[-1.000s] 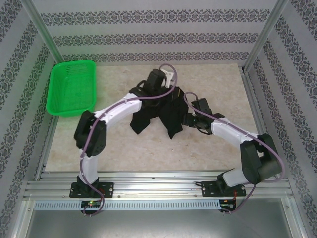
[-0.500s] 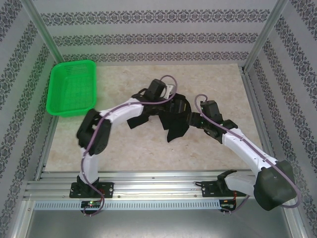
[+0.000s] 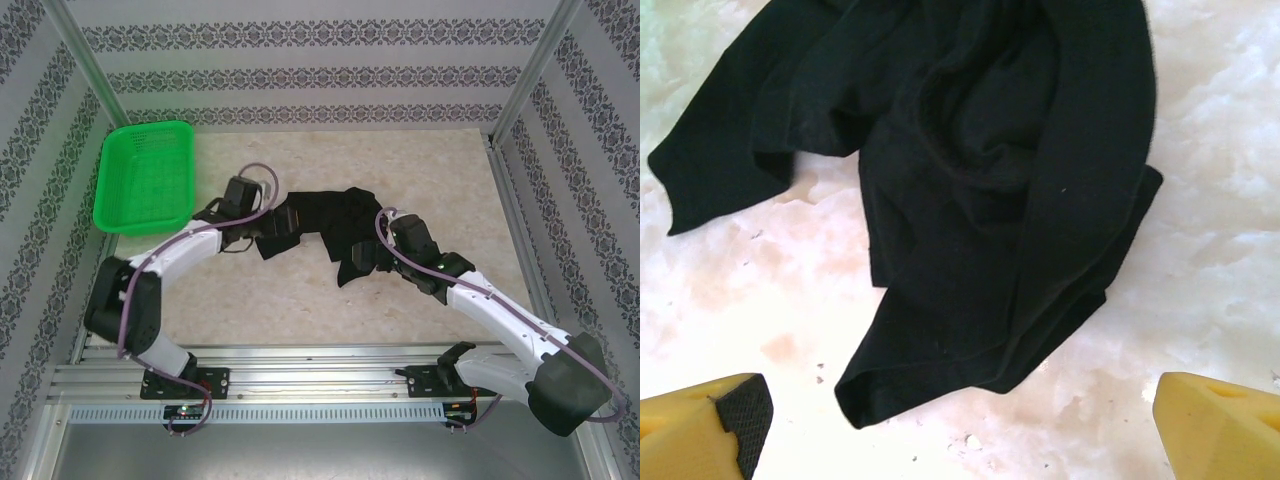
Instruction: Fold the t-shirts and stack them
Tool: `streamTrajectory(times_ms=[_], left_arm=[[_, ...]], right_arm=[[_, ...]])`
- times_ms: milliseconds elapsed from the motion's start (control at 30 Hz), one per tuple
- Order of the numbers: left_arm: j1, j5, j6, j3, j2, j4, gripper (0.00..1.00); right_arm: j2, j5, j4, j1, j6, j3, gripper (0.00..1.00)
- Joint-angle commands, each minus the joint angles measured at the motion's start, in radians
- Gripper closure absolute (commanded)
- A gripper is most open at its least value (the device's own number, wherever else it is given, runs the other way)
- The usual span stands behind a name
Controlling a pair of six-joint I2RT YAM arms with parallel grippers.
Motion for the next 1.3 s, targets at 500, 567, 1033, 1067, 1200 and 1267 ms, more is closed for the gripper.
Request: streamTrajectory(times_ms=[500, 567, 1033, 1067, 1200, 1267], left_arm=[[0.022, -0.014, -0.071, -0.083, 0.262, 0.342, 0.61], [0.023, -0.010, -0.069, -0.083, 0.270, 0.357, 0.83], [0.021, -0.023, -0.011, -0.099, -0.173, 0.186, 1.00], [0.021, -0.026, -0.008, -0.100, -0.192, 0.180, 1.00], [0.021, -0.010, -0.023, -0.110, -0.182, 0.168, 1.00], [0.022, -0.015, -0.037, -0.136, -0.159, 0.186, 0.99]], right_arm=[[0.165, 0.022, 0.012, 0.195, 0.183, 0.035, 0.04], [0.201, 0.029, 0.024, 0.216, 0.207, 0.041, 0.06], [0.487, 0.155, 0.082, 0.260, 0.308, 0.165, 0.21], [0.503, 0.165, 0.079, 0.260, 0.312, 0.171, 0.21], [0.577, 0.191, 0.052, 0.258, 0.313, 0.209, 0.40], [0.588, 0.203, 0.061, 0.257, 0.318, 0.205, 0.56]])
